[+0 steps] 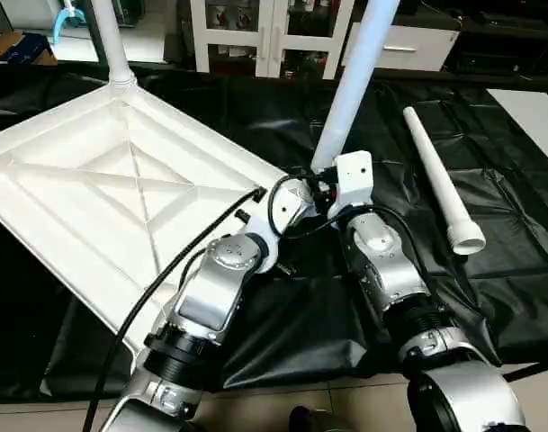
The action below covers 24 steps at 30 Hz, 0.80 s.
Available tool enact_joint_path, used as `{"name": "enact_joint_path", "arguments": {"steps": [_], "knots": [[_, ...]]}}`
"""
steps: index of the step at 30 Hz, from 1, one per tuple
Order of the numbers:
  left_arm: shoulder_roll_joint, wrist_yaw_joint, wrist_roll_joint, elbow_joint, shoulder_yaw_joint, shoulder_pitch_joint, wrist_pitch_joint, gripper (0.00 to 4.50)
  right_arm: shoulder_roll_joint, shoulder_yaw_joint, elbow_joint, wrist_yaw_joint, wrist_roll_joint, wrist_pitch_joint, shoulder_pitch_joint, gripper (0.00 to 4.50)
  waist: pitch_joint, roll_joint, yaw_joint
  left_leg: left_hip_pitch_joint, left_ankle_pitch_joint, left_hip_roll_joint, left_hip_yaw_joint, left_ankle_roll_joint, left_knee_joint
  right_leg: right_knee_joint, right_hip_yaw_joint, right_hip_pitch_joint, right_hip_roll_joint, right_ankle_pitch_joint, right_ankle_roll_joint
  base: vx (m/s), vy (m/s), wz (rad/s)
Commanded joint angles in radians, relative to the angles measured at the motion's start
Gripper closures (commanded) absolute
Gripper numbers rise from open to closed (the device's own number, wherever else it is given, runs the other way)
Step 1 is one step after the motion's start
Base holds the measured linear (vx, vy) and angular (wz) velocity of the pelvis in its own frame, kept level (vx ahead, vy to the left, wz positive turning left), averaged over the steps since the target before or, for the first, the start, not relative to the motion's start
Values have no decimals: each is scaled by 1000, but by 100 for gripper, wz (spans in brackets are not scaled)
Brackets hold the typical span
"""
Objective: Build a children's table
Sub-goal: Insert table leg to table base
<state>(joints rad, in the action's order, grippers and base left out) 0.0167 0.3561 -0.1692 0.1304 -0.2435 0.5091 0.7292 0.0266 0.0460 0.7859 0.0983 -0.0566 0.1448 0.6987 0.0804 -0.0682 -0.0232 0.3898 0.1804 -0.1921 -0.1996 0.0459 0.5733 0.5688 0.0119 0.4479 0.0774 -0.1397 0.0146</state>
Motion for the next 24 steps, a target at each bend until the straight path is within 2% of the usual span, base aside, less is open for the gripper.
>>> {"name": "enact_joint_path", "arguments": {"steps": [1,4,5,9,12,15,17,18,19,20,21,22,23,24], "knots": [[9,-14,7,-44,11,9,-46,450,20,-15,-28,-1,8,-10,-21,181,-73,-1,8,-15,76,-21,-1,-132,-43,-25,-17,-67,29,13,-263,0,0,0],[18,-8,9,-46,10,5,-51,450,20,-23,-100,28,-15,-13,-49,181,-72,-3,12,-13,85,-22,-1,-134,-41,-24,-18,-67,29,1,-252,0,0,0],[22,-5,9,-45,11,4,-54,450,21,-23,-129,40,-25,-24,-63,161,-71,-3,12,-14,98,-23,0,-130,-42,-26,-17,-67,29,-21,-244,0,0,0],[39,-3,10,-35,16,3,-65,450,31,-2,-250,70,-30,-62,-124,140,-71,-2,12,-15,120,-24,2,-110,-43,-28,-17,-64,26,-59,-229,0,0,0],[51,-2,10,-27,20,6,-74,450,46,6,-376,77,-30,-109,-188,109,-71,0,13,-15,120,-23,3,-100,-43,-28,-17,-64,23,-57,-221,0,0,0],[70,14,14,-23,9,5,-101,450,72,2,-518,96,-39,-168,-262,109,-71,0,16,-17,133,-23,4,-94,-43,-31,-17,-64,23,-74,-207,0,0,0],[87,48,24,-27,-6,-3,-130,450,86,-3,-572,106,-51,-194,-293,109,-72,0,14,-14,130,-23,6,-91,-44,-29,-16,-64,24,-75,-206,0,0,0],[125,129,40,-43,-43,-25,-193,450,114,-13,-629,146,-86,-235,-329,109,-72,0,14,-14,130,-23,6,-91,-44,-29,-16,-64,24,-75,-206,0,0,0],[132,144,43,-46,-50,-29,-203,450,119,-15,-637,154,-92,-243,-334,109,-70,2,20,-18,146,-22,5,-97,-44,-37,-17,-62,24,-99,-197,0,0,0],[156,192,52,-57,-74,-44,-239,450,136,-22,-664,182,-116,-268,-351,109,-69,2,21,-17,160,-24,7,-94,-46,-36,-17,-63,25,-117,-194,0,0,0],[177,238,64,-70,-93,-59,-275,450,155,-28,-682,222,-155,-307,-363,109,-70,6,22,-19,155,-27,6,-87,-46,-33,-18,-59,25,-106,-199,0,0,0],[190,266,71,-78,-104,-69,-297,450,167,-31,-694,247,-179,-330,-370,109,-69,5,25,-20,161,-24,6,-92,-47,-36,-17,-61,22,-108,-199,0,0,0],[255,395,106,-123,-155,-122,-387,450,267,-40,-750,430,-310,-457,-412,109,-67,13,39,-27,183,-30,9,-97,-49,-36,-17,-64,23,-115,-199,0,0,0],[264,411,110,-128,-161,-129,-397,450,287,-39,-755,462,-318,-461,-419,109,-67,13,39,-27,183,-30,9,-97,-49,-36,-17,-64,23,-115,-199,0,0,0]]}}
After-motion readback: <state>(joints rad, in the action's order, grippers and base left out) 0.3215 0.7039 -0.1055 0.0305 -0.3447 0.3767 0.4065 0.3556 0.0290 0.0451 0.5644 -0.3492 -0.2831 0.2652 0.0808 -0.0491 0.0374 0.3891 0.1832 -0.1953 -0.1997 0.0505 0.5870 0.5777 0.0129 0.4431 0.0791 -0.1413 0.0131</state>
